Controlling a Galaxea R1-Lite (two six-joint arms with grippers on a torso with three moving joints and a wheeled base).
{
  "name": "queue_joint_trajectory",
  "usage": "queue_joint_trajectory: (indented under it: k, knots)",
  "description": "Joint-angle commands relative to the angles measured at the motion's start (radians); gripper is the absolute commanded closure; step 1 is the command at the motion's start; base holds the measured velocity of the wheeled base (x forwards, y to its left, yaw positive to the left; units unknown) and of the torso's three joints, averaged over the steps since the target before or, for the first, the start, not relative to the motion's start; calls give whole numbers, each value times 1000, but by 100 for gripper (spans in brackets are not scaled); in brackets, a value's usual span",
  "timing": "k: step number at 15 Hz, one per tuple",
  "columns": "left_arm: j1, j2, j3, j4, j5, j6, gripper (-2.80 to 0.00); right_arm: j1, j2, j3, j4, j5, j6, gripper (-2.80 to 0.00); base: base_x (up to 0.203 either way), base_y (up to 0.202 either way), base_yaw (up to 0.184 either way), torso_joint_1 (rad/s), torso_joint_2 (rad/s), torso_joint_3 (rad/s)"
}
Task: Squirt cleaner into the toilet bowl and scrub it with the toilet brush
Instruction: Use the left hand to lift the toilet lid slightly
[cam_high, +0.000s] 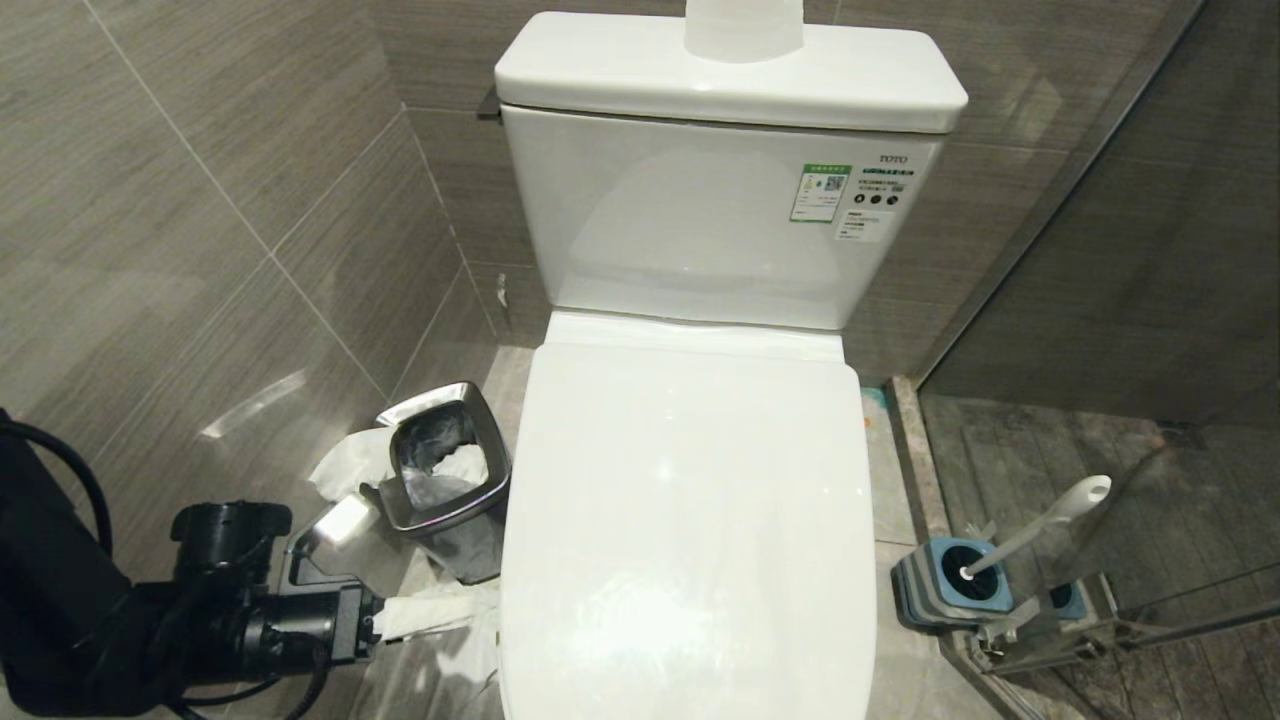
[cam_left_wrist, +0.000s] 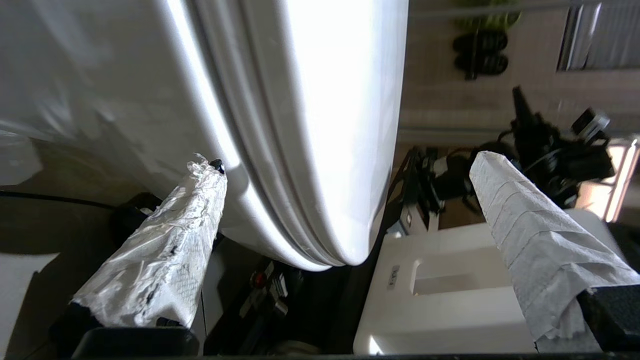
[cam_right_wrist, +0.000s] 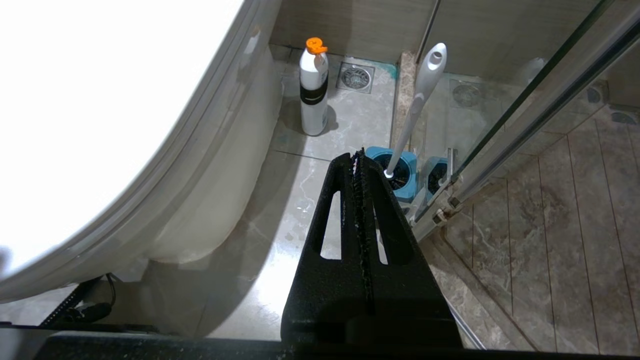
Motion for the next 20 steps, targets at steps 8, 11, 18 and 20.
queue_joint_trajectory:
  k: [8,11,18,20]
  knots:
    - [-65,-13,20,-13,40,7,-280,0,0,0,0,0,0,0,0,0,0,0,0,0]
    - [-75,-10,20,-13,66,13,-280,0,0,0,0,0,0,0,0,0,0,0,0,0]
    - [-84,-14,23,-7,70,30,-280,0,0,0,0,-1,0,0,0,0,0,0,0,0]
    - [-94,-16,30,-7,68,30,-280,1,0,0,0,-1,0,0,0,0,0,0,0,0]
